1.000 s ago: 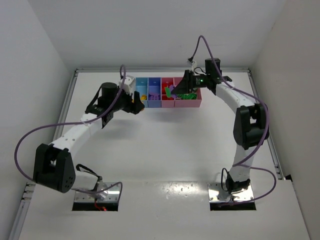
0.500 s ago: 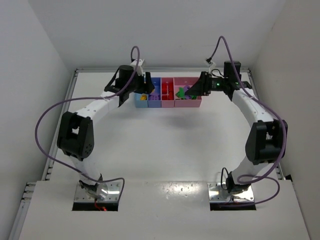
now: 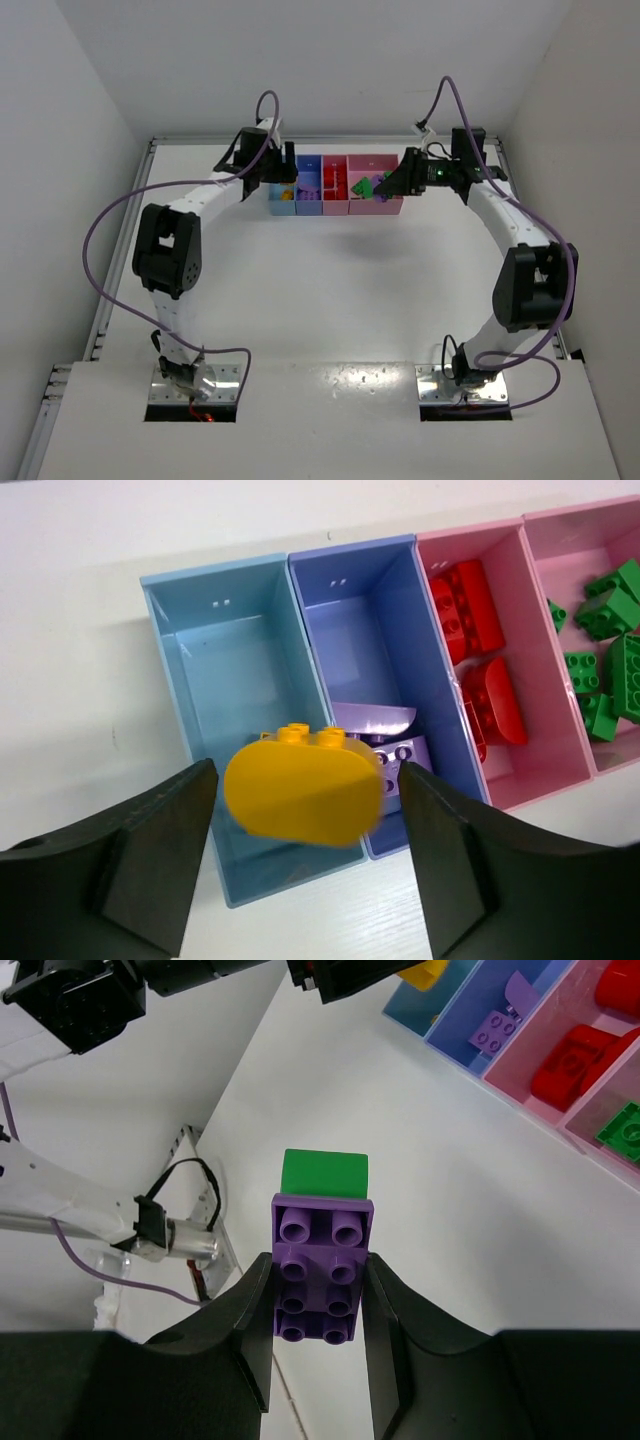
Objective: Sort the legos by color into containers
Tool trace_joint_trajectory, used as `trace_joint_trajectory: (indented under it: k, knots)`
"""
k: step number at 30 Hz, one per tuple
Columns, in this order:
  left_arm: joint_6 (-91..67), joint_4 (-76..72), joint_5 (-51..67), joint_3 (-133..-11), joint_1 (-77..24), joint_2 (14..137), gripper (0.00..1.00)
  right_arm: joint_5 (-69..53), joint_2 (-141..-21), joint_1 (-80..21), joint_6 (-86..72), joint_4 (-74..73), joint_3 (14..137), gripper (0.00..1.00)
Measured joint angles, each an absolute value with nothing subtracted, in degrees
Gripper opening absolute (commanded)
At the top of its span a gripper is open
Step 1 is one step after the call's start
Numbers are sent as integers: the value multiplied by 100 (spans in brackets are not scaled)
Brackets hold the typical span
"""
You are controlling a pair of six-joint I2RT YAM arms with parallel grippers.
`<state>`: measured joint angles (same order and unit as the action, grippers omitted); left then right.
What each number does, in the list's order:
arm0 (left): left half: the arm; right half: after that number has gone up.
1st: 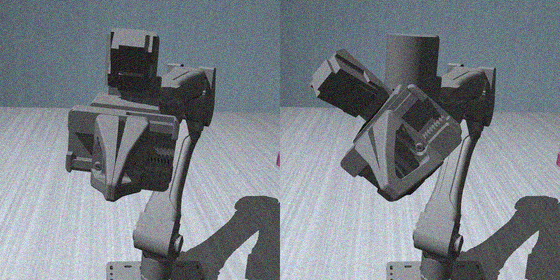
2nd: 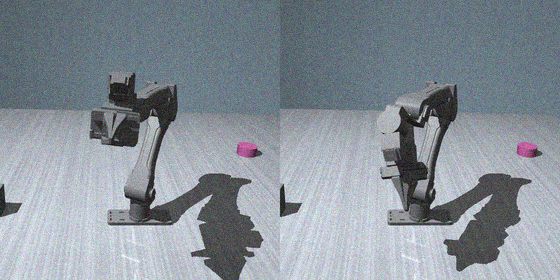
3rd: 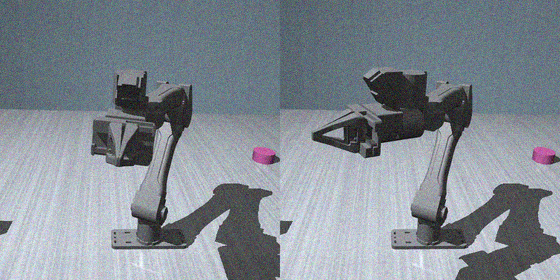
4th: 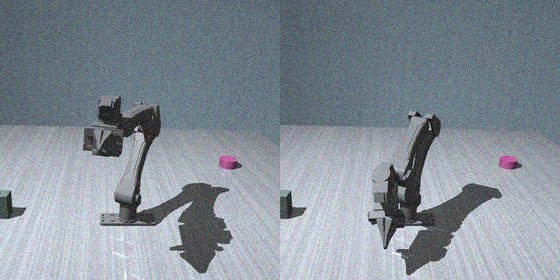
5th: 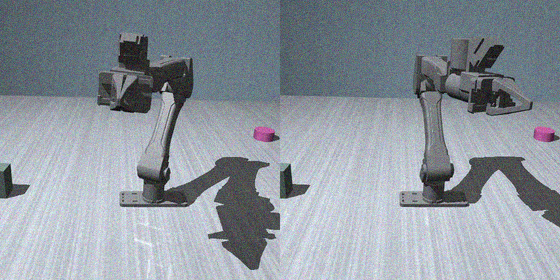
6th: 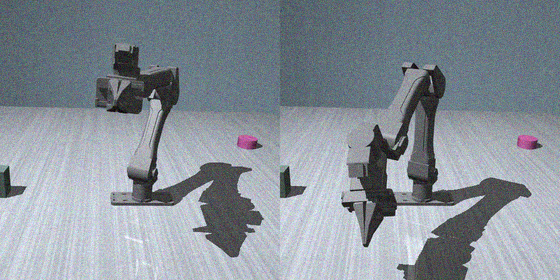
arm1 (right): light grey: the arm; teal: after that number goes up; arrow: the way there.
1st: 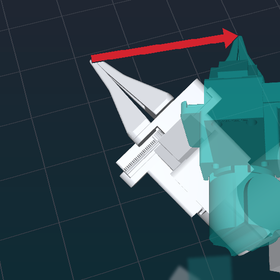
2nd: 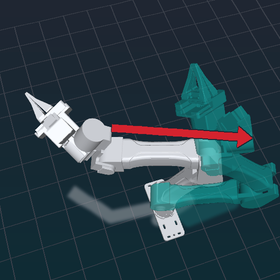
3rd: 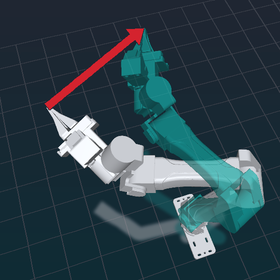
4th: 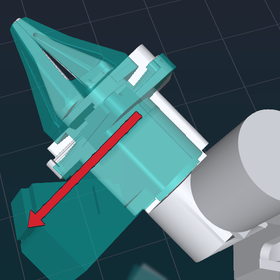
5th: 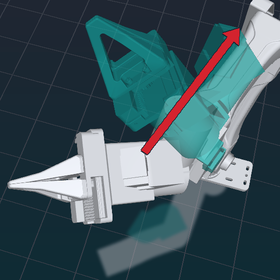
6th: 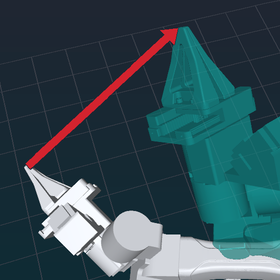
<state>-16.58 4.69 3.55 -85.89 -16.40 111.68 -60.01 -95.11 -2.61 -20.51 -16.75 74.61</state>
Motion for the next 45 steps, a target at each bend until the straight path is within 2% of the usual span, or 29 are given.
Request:
trace_joint_trajectory:
  k: [6,10,13,16,20,23,29,32,33,34,37,40,45]
  knots:
    - [-1621,513,550,-8600,-1640,11218,93,-5996,-9574,-298,-2051,-1673,7463,0]
    - [-1702,336,1417,-8357,-1507,11063,88,-6042,-9769,-353,-2058,-1653,7494,0]
    - [-2279,-370,3162,-7728,-1155,10674,85,-6195,-9953,-449,-2073,-1621,7561,0]
    - [-3315,-1424,4650,-7441,-913,10538,83,-6431,-10112,-646,-2121,-1516,7693,0]
    - [-4882,-3192,5920,-6910,-1057,10444,82,-6722,-10265,-961,-2300,-1273,7859,0]
    - [-5513,-3883,6447,-6761,-1363,10444,82,-6919,-10370,-1179,-2528,-1020,7944,0]
    - [-5854,-4259,6912,-6759,-1739,10444,82,-7076,-10521,-1341,-2842,-731,8084,0]
    - [-5907,-4316,6954,-6759,-1739,10442,67,-7081,-10521,-1341,-2917,-635,8086,0]
    - [-5916,-4320,6963,-6759,-1745,10442,59,-7083,-10521,-1341,-2943,-615,8090,0]
    - [-5924,-4324,6965,-6759,-1750,10442,44,-7085,-10521,-1341,-2967,-600,8093,0]
    - [-5929,-4303,6917,-6711,-1747,10442,25,-7205,-10514,-1337,-2995,-545,8093,0]
    - [-5948,-4309,6884,-6685,-1743,10433,24,-7203,-10512,-1306,-2982,-534,8090,0]
    - [-6012,-4377,6858,-6663,-1763,10425,15,-7216,-10377,-1243,-3002,-451,7891,0]
